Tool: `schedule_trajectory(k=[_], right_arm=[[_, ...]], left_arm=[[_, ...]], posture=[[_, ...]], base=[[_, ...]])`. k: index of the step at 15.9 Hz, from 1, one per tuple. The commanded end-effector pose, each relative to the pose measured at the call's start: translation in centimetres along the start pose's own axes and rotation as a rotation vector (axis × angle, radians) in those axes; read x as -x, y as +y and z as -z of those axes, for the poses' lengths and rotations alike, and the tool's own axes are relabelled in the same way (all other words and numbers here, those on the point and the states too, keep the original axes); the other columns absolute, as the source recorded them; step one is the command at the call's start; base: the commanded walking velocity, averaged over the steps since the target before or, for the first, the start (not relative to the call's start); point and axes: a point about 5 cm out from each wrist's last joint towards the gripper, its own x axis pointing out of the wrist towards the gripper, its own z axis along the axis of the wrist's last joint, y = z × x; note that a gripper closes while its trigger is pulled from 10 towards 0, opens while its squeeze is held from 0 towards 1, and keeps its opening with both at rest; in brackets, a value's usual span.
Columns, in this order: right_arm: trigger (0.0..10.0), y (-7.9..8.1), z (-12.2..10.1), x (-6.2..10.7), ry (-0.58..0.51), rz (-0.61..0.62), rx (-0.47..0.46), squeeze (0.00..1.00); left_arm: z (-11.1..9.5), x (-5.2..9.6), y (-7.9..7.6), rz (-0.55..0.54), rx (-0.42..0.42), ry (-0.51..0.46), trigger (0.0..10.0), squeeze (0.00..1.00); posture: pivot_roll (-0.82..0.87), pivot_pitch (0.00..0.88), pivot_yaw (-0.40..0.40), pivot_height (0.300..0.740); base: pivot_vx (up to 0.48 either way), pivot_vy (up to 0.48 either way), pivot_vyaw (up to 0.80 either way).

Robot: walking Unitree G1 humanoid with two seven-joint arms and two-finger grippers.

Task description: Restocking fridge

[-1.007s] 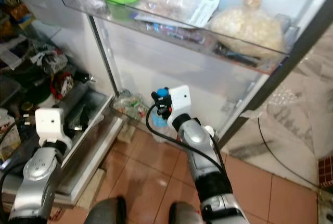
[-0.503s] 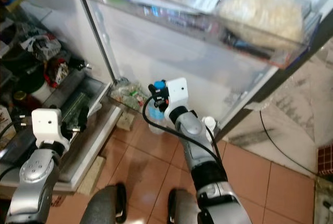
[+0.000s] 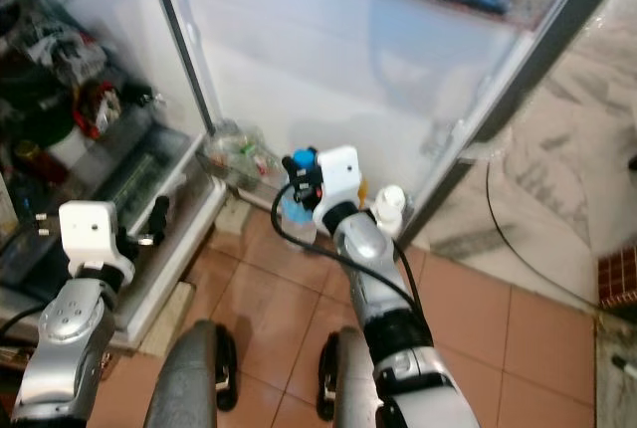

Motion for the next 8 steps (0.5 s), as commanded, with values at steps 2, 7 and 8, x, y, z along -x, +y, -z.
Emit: schedule_trajectory(k=[2, 7, 8], right_arm=[[10.0, 0.02, -0.59, -0.16, -0.036, -0.010, 0.006, 0.00], [10.0, 0.56, -1.04, -0.45, -0.077, -0.042, 0.020, 0.00], [10.0, 0.59, -1.14, -0.45, -0.082, -0.051, 0.031, 0.00]], left_arm=[[0.02, -0.01, 0.18, -0.013, -0.004, -0.005, 10.0, 0.00], [-0.29, -0.63, -0.03, -0.022, 0.008, -0.031, 10.0, 0.00], [-0.34, -0.71, -0.08, -0.021, 0.008, -0.033, 10.0, 0.00]], posture=[[0.12, 0.189, -0.039, 0.653], [0.11, 0.181, -0.042, 0.653], [0.11, 0.181, -0.044, 0.653]], base=[[0.000, 0.000, 0.00], [0.000, 0.000, 0.00], [0.000, 0.000, 0.00]])
